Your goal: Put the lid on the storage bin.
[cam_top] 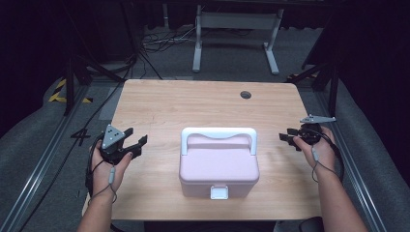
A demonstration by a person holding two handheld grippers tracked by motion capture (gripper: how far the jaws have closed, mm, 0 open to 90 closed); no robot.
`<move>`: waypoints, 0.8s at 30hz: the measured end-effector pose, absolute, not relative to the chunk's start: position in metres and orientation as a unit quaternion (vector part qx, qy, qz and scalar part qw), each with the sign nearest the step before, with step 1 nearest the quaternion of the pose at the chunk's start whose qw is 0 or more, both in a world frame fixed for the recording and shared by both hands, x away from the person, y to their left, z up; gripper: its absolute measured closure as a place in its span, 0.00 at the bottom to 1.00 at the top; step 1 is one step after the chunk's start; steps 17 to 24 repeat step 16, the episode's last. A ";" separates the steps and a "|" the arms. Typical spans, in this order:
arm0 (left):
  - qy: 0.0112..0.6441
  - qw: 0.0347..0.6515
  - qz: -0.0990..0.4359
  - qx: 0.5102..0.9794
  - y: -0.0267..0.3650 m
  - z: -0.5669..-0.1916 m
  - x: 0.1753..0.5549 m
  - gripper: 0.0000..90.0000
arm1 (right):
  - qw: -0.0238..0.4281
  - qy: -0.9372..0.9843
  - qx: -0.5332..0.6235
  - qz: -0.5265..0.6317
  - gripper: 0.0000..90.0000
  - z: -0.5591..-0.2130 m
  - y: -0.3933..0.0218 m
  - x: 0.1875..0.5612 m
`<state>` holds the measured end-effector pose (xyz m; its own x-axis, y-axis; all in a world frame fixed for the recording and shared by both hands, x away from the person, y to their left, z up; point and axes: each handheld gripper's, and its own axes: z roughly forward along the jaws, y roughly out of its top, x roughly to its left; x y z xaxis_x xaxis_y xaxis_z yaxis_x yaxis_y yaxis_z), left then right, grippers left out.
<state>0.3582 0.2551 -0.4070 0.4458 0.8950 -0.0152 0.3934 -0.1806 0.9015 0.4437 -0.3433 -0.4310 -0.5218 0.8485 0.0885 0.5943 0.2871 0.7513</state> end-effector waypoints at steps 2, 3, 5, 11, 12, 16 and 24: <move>0.452 0.456 0.273 0.716 0.256 -0.408 0.358 0.43 | 0.163 0.786 0.461 0.378 0.57 -0.433 -0.343 0.445; 0.452 0.453 0.273 0.718 0.256 -0.409 0.359 0.43 | 0.156 0.785 0.465 0.378 0.56 -0.436 -0.344 0.446; 0.453 0.453 0.272 0.718 0.257 -0.410 0.359 0.43 | 0.148 0.786 0.468 0.376 0.56 -0.439 -0.344 0.447; 0.455 0.453 0.271 0.718 0.257 -0.411 0.359 0.43 | 0.144 0.786 0.471 0.374 0.56 -0.441 -0.344 0.449; 0.455 0.454 0.271 0.717 0.257 -0.411 0.359 0.43 | 0.143 0.785 0.471 0.375 0.56 -0.441 -0.344 0.448; 0.454 0.453 0.269 0.718 0.256 -0.411 0.359 0.43 | 0.137 0.780 0.473 0.385 0.56 -0.439 -0.345 0.448; 0.454 0.453 0.269 0.718 0.256 -0.411 0.359 0.43 | 0.137 0.780 0.473 0.385 0.56 -0.439 -0.345 0.448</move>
